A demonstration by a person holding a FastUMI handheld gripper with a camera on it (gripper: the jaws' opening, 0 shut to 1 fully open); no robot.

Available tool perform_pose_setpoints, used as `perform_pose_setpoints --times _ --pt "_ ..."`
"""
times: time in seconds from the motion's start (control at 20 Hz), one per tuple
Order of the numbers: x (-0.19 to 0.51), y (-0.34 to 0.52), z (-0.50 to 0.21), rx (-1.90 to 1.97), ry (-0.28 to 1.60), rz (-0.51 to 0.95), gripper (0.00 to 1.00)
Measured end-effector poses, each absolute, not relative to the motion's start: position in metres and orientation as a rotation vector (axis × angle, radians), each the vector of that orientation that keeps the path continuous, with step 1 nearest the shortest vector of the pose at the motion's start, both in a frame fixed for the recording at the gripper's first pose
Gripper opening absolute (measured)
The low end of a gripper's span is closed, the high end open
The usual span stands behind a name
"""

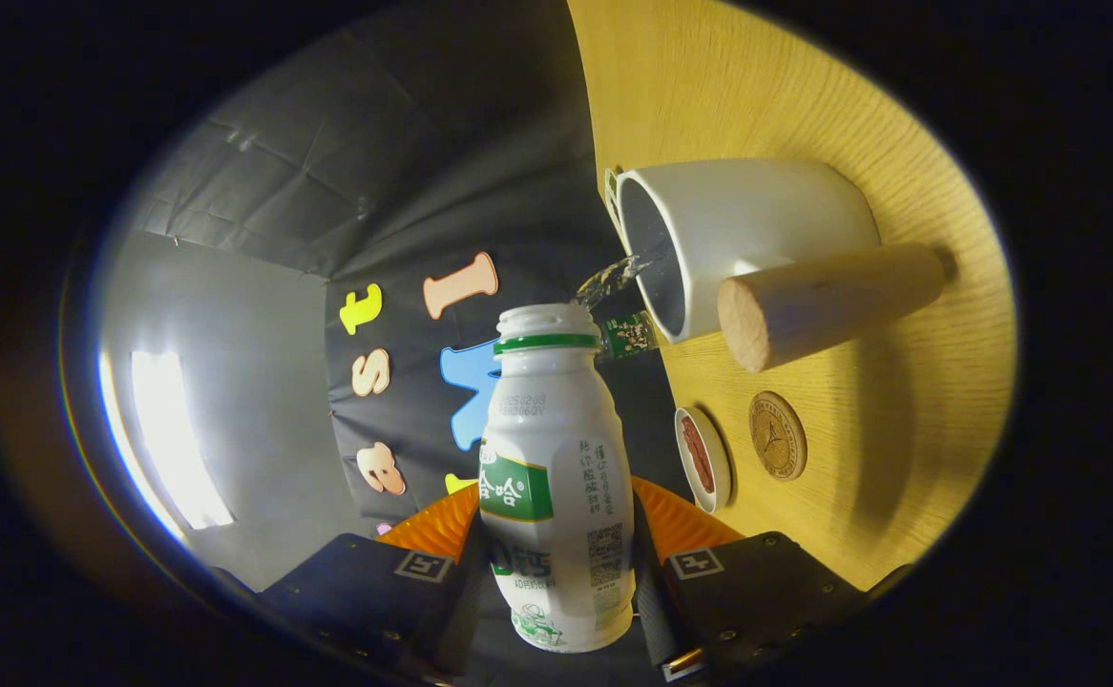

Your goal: Take the bottle from table, then pour the juice into the cup, finally place the bottle on the coaster

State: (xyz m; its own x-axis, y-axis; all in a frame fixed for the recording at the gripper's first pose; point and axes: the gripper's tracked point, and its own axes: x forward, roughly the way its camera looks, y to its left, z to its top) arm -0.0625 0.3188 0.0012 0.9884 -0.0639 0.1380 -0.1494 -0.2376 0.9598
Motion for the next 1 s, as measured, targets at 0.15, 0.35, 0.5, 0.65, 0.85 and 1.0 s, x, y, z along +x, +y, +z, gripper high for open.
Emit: perform_pose_setpoints --times 0.15,0.35,0.5,0.65,0.85,1.0 --pt "-0.0631 0.3189 0.0007 1.817 -0.157 0.080 0.68" --pt "-0.0627 0.3200 0.0020 1.833 -0.159 0.081 0.67" --pt "-0.0624 0.3210 0.0027 1.839 -0.156 0.084 0.67" --pt "-0.0624 0.3208 0.0028 1.847 -0.156 0.084 0.67" --pt "-0.0630 0.3210 0.0036 1.857 -0.155 0.081 0.67" --pt "-0.0630 0.3207 0.0041 1.863 -0.157 0.081 0.68"
